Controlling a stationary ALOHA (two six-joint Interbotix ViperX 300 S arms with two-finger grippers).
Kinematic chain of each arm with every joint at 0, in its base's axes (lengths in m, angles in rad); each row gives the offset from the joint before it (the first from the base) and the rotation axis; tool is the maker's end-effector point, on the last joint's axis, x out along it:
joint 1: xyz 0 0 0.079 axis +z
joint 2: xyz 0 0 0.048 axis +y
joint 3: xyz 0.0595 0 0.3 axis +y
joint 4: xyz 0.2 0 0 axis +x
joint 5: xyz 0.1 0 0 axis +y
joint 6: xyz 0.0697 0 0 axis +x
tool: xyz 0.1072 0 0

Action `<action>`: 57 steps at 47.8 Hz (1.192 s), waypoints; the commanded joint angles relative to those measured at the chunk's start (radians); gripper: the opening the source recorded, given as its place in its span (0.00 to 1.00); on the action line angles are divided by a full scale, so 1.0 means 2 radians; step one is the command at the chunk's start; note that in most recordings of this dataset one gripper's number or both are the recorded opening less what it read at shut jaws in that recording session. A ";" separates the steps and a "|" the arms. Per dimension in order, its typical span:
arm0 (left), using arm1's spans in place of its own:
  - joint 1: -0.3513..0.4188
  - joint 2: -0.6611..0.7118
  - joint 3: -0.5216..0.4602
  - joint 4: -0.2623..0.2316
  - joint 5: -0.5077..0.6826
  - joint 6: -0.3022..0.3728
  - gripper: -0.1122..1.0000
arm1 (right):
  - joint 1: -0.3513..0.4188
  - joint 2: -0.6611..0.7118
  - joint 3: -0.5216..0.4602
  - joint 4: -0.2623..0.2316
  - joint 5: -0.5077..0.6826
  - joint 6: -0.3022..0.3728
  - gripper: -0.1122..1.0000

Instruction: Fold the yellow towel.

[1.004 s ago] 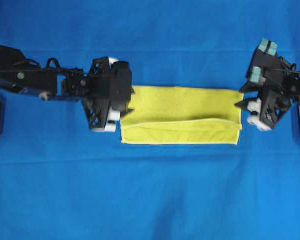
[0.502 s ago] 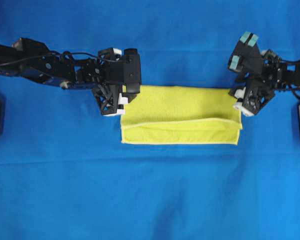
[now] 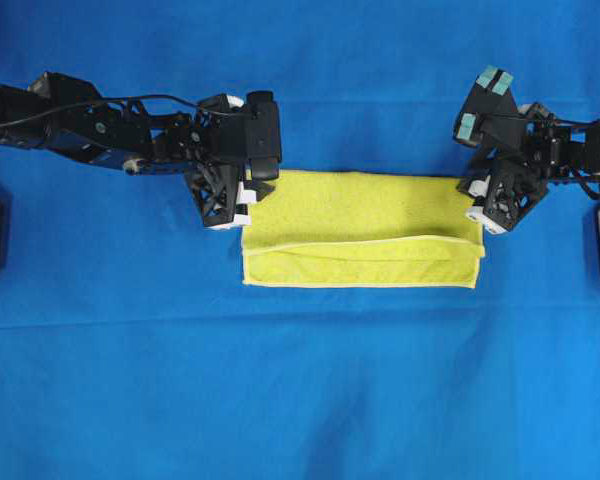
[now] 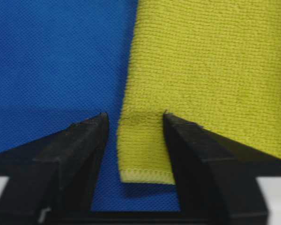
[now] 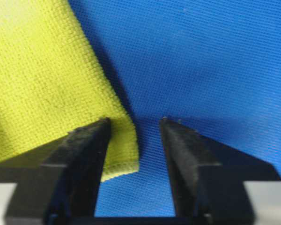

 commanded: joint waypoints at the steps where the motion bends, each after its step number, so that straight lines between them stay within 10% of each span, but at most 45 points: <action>1: -0.008 -0.004 -0.008 -0.001 0.016 0.005 0.48 | 0.006 -0.002 -0.002 0.001 -0.002 -0.001 0.49; 9: -0.009 -0.003 -0.012 -0.001 0.043 0.006 0.13 | 0.014 -0.002 -0.002 0.001 -0.005 -0.002 0.12; 57: -0.060 -0.176 -0.049 -0.001 0.160 -0.015 0.12 | 0.041 -0.208 -0.078 -0.002 0.203 0.000 0.12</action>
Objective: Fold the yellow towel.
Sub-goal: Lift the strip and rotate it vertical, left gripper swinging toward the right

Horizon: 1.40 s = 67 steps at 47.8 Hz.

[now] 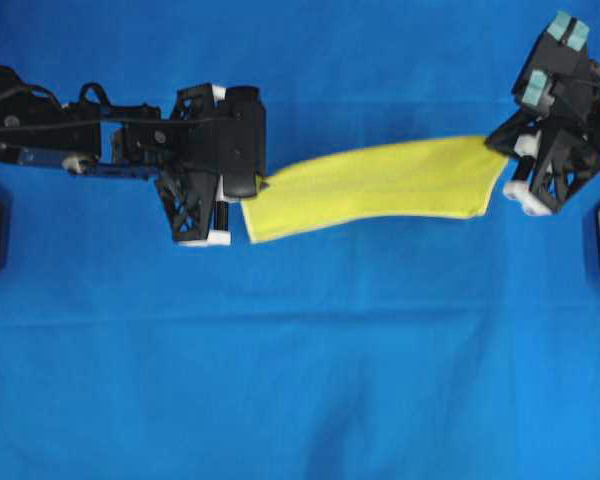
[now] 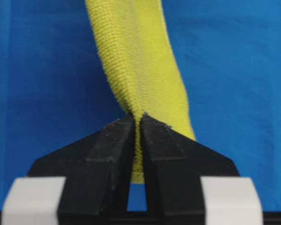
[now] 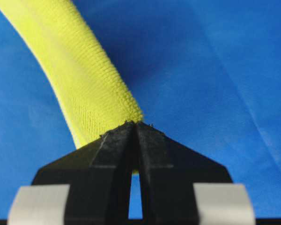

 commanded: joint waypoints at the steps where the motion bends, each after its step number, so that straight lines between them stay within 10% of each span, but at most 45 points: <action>1: -0.002 -0.010 -0.013 -0.001 -0.002 -0.005 0.12 | -0.001 0.001 -0.007 -0.002 0.000 -0.002 0.12; 36: -0.127 0.088 -0.146 -0.001 -0.067 0.005 0.12 | -0.153 0.087 -0.060 -0.076 -0.124 -0.006 0.12; 67: -0.133 0.178 -0.255 -0.001 -0.082 0.028 0.12 | -0.167 0.170 -0.139 -0.110 -0.140 -0.009 0.12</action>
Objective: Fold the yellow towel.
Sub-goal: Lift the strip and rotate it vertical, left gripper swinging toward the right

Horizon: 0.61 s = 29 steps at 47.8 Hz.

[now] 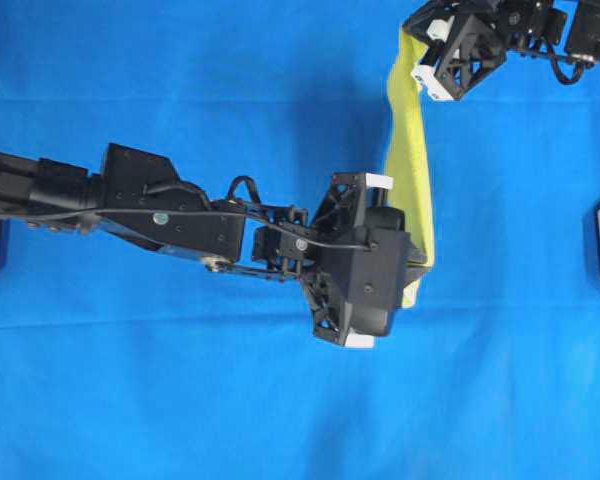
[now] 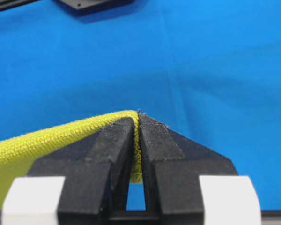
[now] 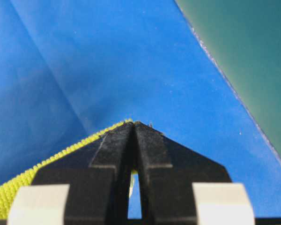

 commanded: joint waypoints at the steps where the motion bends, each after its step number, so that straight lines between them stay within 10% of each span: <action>1: -0.016 -0.002 -0.025 -0.002 -0.020 0.002 0.12 | -0.022 -0.016 0.000 -0.005 0.002 0.000 0.12; 29: -0.011 0.117 -0.158 -0.002 -0.048 0.012 0.12 | -0.041 -0.113 0.094 -0.005 0.055 0.000 0.12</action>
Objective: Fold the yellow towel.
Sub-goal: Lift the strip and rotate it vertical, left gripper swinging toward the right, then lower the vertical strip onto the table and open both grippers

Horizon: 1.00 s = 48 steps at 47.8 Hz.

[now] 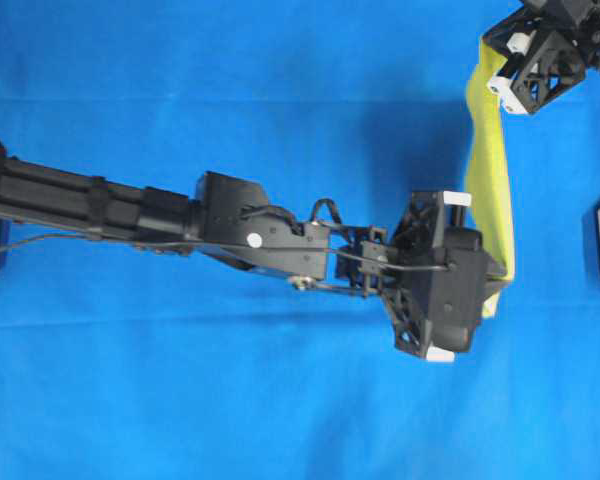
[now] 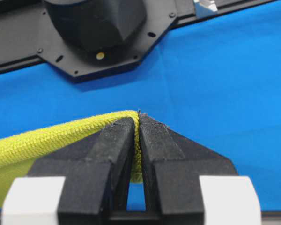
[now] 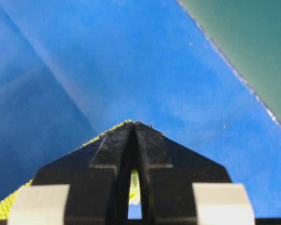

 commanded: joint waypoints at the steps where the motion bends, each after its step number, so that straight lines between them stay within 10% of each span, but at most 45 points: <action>1: -0.011 -0.010 -0.015 -0.001 -0.006 0.001 0.12 | -0.013 0.012 -0.008 -0.005 -0.012 0.000 0.12; 31: -0.002 -0.087 0.230 -0.002 -0.119 -0.107 0.12 | 0.038 0.241 -0.139 -0.005 -0.139 0.000 0.12; 48: -0.004 -0.105 0.281 -0.002 -0.119 -0.114 0.12 | 0.052 0.260 -0.163 -0.005 -0.141 0.002 0.12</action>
